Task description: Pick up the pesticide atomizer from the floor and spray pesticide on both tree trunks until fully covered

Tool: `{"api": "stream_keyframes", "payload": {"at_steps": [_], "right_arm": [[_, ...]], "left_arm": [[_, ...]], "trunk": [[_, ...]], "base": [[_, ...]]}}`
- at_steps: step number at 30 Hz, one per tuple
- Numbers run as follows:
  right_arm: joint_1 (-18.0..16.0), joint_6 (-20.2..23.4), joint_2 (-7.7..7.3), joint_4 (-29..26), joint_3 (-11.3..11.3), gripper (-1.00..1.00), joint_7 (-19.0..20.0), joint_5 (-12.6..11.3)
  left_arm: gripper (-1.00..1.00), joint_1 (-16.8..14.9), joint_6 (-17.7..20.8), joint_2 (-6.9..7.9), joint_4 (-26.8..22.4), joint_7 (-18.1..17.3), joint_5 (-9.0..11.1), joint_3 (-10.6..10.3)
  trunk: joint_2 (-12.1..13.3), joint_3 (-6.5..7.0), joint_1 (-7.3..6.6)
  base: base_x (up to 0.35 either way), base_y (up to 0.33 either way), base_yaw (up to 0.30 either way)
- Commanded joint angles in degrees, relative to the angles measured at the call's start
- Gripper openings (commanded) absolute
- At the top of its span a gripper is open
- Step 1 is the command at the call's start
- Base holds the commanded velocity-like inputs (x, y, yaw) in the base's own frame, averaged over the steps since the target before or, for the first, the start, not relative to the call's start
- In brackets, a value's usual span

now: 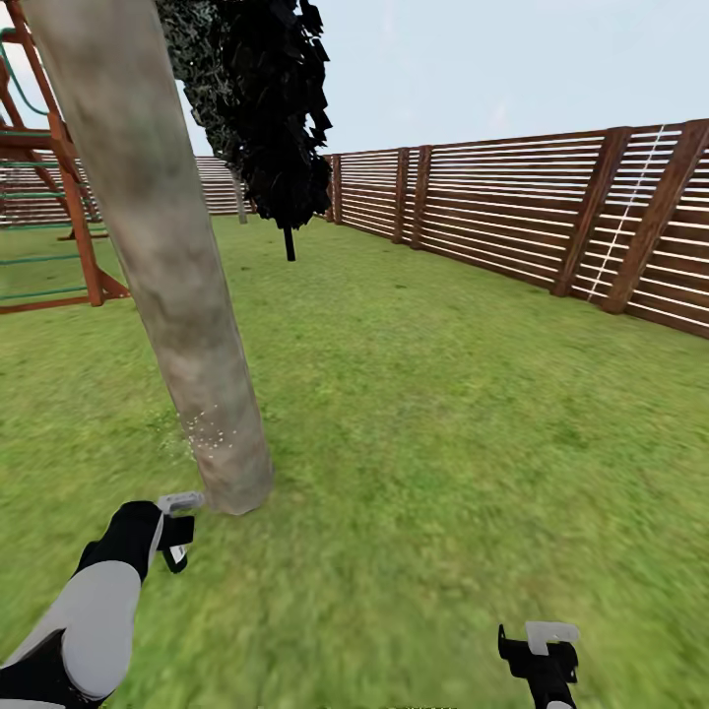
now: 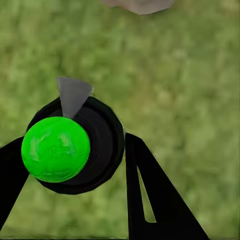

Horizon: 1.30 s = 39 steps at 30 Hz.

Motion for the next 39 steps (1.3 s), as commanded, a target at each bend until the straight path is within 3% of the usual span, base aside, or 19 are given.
{"api": "stream_keyframes", "payload": {"at_steps": [1, 7, 21, 31, 39], "right_arm": [[-0.03, -0.16, 0.00, 0.06, -0.41, 1.00, -0.18, 0.60], [-0.03, -0.16, 0.00, 0.06, -0.41, 1.00, -0.18, 0.60], [-0.03, -0.16, 0.00, 0.06, -0.41, 1.00, -0.18, 0.60], [-0.03, -0.16, 0.07, 0.06, -0.41, 1.00, -0.18, 0.60], [-0.03, -0.16, 0.01, 0.06, -0.41, 1.00, -0.18, 0.60]], "left_arm": [[-1.00, -0.08, 0.12, -0.08, -0.08, -0.47, -0.59, 0.43], [-1.00, -0.08, 0.12, -0.28, 0.48, -0.38, -0.52, 0.56], [-1.00, -0.08, 0.03, -0.27, 0.03, -0.37, -0.34, 0.65], [-1.00, -0.08, 0.03, -0.21, -0.06, -0.36, -0.21, 0.65], [-1.00, -0.08, -0.06, -0.18, -0.06, -0.38, -0.14, 0.56]], "trunk": [[-0.03, -0.05, -0.02], [-0.03, -0.05, -0.02], [-0.03, -0.05, -0.02], [-0.03, -0.05, -0.02], [-0.03, -0.05, -0.02]], "base": [[-0.131, -0.244, 0.276], [-0.020, -0.254, 0.227], [0.145, -0.270, 0.010], [0.005, -0.292, 0.254], [0.053, -0.296, 0.034]]}}
